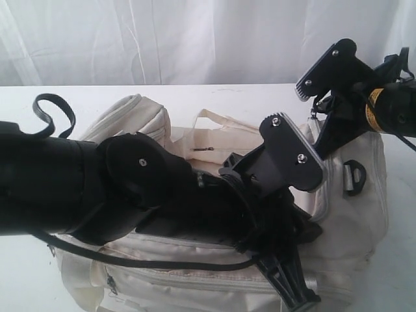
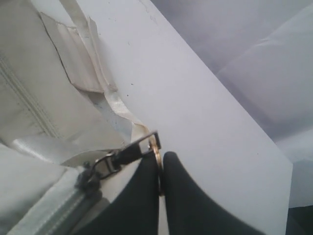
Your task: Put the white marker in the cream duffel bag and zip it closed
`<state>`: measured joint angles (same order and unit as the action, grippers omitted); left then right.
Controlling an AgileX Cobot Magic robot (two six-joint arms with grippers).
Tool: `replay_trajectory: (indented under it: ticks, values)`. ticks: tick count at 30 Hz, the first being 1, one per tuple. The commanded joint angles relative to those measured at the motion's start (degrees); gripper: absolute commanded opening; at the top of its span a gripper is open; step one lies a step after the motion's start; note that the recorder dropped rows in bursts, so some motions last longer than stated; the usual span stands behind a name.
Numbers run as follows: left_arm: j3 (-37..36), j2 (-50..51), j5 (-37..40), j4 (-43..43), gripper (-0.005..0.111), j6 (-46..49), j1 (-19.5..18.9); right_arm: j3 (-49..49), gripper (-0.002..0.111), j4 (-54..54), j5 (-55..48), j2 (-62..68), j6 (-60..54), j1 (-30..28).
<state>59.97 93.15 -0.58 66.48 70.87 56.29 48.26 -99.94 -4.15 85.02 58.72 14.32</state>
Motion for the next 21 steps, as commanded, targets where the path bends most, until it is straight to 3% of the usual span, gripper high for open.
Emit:
replay_trajectory:
  ticks: [1, 21]
  values:
    - [-0.6, -0.1, 9.7, -0.6, 0.007, -0.2, 1.3, 2.4, 0.000, 0.0, -6.0, 0.8, 0.5, -1.3]
    - [-0.6, -0.1, 6.3, -3.4, 0.009, -0.2, 1.3, 2.5, 0.000, 0.0, -1.1, 0.7, 6.0, -1.3]
